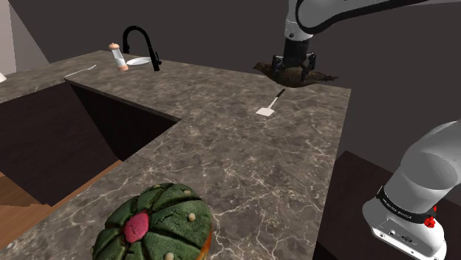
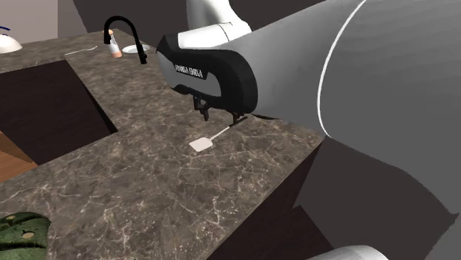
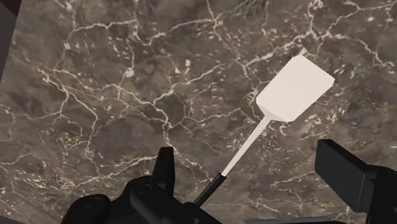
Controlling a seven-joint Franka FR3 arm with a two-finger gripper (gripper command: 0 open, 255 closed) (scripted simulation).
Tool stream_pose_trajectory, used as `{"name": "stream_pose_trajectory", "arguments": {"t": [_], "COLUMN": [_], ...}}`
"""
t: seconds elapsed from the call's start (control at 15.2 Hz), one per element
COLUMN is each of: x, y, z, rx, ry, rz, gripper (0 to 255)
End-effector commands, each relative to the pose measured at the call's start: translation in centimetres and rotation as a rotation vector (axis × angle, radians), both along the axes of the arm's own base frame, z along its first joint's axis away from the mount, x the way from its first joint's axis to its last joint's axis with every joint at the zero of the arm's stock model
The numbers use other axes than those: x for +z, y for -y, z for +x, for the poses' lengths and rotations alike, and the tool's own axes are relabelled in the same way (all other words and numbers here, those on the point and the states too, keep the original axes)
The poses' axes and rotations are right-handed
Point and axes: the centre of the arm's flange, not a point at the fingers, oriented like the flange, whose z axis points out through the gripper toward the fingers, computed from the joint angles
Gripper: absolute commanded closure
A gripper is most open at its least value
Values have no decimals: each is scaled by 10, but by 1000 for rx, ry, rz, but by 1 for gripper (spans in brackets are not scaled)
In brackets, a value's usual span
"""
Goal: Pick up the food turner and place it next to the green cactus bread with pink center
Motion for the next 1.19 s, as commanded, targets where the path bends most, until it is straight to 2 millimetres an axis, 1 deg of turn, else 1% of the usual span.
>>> {"name": "stream_pose_trajectory", "arguments": {"t": [0.0, 0.26, 0.53, 0.59, 0.99, 1.06, 1.12], "x": [-16, -49, -84, -87, -118, -127, -126], "y": [8, 23, 46, 48, 50, 51, 51], "z": [25, 68, 107, 110, 110, 110, 110], "rx": [-124, -353, -582, -601, -601, -601, -601], "ry": [-6, -18, -31, -32, -32, -32, -32], "rz": [15, 42, 69, 71, 71, 71, 71], "gripper": [0, 0, 0, 0, 0, 0, 0]}}
